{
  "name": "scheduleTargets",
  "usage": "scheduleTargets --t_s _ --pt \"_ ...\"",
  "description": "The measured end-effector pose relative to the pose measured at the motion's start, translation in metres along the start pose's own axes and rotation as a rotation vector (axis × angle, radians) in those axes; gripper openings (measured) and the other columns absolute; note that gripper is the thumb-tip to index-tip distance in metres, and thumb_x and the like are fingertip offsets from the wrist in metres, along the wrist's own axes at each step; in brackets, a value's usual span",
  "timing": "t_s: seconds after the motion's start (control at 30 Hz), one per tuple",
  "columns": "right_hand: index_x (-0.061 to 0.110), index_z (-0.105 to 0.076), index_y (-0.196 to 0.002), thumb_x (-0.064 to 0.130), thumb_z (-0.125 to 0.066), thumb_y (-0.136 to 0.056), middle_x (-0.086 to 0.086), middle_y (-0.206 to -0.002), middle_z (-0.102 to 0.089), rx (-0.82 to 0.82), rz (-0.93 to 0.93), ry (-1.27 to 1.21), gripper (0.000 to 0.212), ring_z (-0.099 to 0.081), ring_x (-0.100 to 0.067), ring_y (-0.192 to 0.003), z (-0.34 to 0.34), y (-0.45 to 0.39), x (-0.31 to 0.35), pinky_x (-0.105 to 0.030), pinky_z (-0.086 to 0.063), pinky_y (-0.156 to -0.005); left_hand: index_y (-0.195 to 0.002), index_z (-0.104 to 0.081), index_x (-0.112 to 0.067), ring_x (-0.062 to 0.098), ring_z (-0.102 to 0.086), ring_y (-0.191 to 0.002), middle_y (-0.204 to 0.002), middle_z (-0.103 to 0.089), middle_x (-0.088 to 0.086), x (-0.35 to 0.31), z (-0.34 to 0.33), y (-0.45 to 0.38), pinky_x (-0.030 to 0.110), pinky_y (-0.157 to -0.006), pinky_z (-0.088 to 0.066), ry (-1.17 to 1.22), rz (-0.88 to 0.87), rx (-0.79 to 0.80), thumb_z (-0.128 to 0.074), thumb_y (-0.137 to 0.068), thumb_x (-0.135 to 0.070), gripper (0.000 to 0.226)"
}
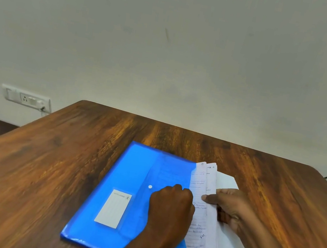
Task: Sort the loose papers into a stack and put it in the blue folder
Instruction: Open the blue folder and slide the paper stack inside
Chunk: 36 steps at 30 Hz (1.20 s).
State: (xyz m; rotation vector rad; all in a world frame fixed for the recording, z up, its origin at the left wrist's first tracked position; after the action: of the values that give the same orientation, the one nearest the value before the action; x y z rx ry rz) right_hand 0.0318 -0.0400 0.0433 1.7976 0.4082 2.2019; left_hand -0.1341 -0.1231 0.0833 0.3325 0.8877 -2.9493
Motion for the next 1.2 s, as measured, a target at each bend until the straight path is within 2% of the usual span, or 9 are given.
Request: scheduleTargets --t_s 0.1,0.23,0.33,0.5,0.63,0.73,0.9,1.07,1.2 --pt "-0.008 -0.073 -0.101 -0.007 -0.080 -0.083 -0.020 -0.097 -0.080 0.004 -0.019 0.035 0.019 -0.079 -0.038 -0.079 -0.010 -0.001 0.001 -0.050 -0.065 -0.080 -0.045 -0.046 -0.020 0.019 -0.048 -0.035 -0.046 -0.049 -0.005 0.000 0.000 0.000 0.026 -0.044 -0.017 -0.007 0.003 -0.001 -0.092 -0.042 -0.027 0.046" --pt "-0.002 -0.072 -0.100 -0.004 -0.082 -0.083 -0.017 -0.099 -0.078 -0.006 -0.007 0.074 0.020 -0.079 -0.035 -0.070 -0.026 0.000 0.001 -0.035 -0.062 -0.058 -0.045 -0.049 -0.021 0.018 -0.049 -0.035 -0.046 -0.049 -0.004 0.000 0.001 0.000 0.025 -0.043 -0.017 -0.009 0.010 0.007 -0.094 -0.039 -0.029 0.047" --pt "-0.001 -0.071 -0.094 -0.004 -0.082 -0.083 -0.018 -0.094 -0.078 0.007 -0.011 0.057 0.016 -0.077 -0.033 -0.062 -0.031 -0.003 0.002 -0.030 -0.059 -0.051 -0.045 -0.050 -0.022 0.018 -0.050 -0.035 -0.046 -0.049 -0.004 0.002 0.001 -0.001 0.026 -0.045 -0.015 -0.014 0.018 0.007 -0.095 -0.037 -0.029 0.046" --pt "0.001 -0.063 -0.074 -0.015 -0.065 -0.088 -0.013 -0.057 -0.063 0.048 -0.031 0.042 0.022 -0.059 -0.019 -0.039 -0.042 -0.006 -0.003 -0.022 -0.046 -0.038 -0.049 -0.057 -0.024 0.015 -0.052 -0.037 -0.047 -0.050 -0.005 -0.009 0.000 0.005 0.026 -0.041 -0.019 -0.009 -0.069 -0.009 -0.097 -0.034 -0.025 0.042" --pt "0.002 -0.067 -0.076 -0.017 -0.054 -0.091 -0.024 -0.076 -0.063 0.027 -0.036 0.028 0.027 -0.057 -0.026 -0.056 -0.050 -0.015 -0.006 -0.028 -0.049 -0.051 -0.049 -0.058 -0.023 0.013 -0.054 -0.039 -0.050 -0.054 -0.005 -0.012 -0.002 0.006 0.024 -0.042 -0.019 -0.024 -0.078 -0.009 -0.096 -0.035 -0.031 0.042" --pt "0.003 -0.064 -0.072 -0.018 -0.054 -0.093 -0.016 -0.067 -0.058 0.029 -0.048 -0.007 0.031 -0.054 -0.022 -0.050 -0.052 -0.016 -0.008 -0.024 -0.047 -0.042 -0.047 -0.056 -0.023 0.014 -0.053 -0.038 -0.049 -0.053 -0.006 -0.007 -0.002 0.005 0.026 -0.047 -0.016 -0.029 -0.043 -0.020 -0.096 -0.040 -0.033 0.042" --pt "-0.001 -0.065 -0.073 -0.020 -0.051 -0.092 -0.017 -0.068 -0.064 0.062 -0.051 -0.109 0.030 -0.059 -0.026 -0.058 -0.058 -0.011 -0.011 -0.033 -0.052 -0.056 -0.051 -0.055 -0.021 0.015 -0.051 -0.039 -0.050 -0.052 -0.005 -0.003 0.003 0.003 0.028 -0.046 -0.016 0.001 0.007 -0.084 -0.090 -0.046 -0.032 0.037" --pt "-0.003 -0.065 -0.081 -0.022 -0.050 -0.090 -0.015 -0.063 -0.062 0.083 -0.004 -0.148 0.025 -0.058 -0.026 -0.059 -0.068 -0.006 -0.016 -0.031 -0.049 -0.057 -0.054 -0.060 -0.022 0.015 -0.054 -0.040 -0.052 -0.055 -0.005 0.000 0.004 0.000 0.027 -0.037 -0.035 0.047 0.037 -0.115 -0.087 -0.049 -0.033 0.030" --pt "-0.007 -0.067 -0.091 -0.029 -0.052 -0.084 -0.018 -0.070 -0.066 0.105 0.033 -0.155 0.027 -0.063 -0.028 -0.062 -0.072 -0.003 -0.014 -0.032 -0.054 -0.056 -0.057 -0.060 -0.020 0.017 -0.056 -0.043 -0.054 -0.056 -0.004 0.001 0.005 -0.001 0.027 -0.038 -0.037 0.129 0.016 -0.161 -0.078 -0.058 -0.031 0.021"
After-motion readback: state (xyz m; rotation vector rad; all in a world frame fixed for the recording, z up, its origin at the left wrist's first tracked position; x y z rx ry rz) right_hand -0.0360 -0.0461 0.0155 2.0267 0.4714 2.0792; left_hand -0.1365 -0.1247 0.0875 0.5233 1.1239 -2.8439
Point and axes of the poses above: each hand's wrist, its own y-axis away from the middle knuckle, its own z-axis out of the back of the hand, x = y × z, the point moved 7 cm from there along -y, towards the middle knuckle
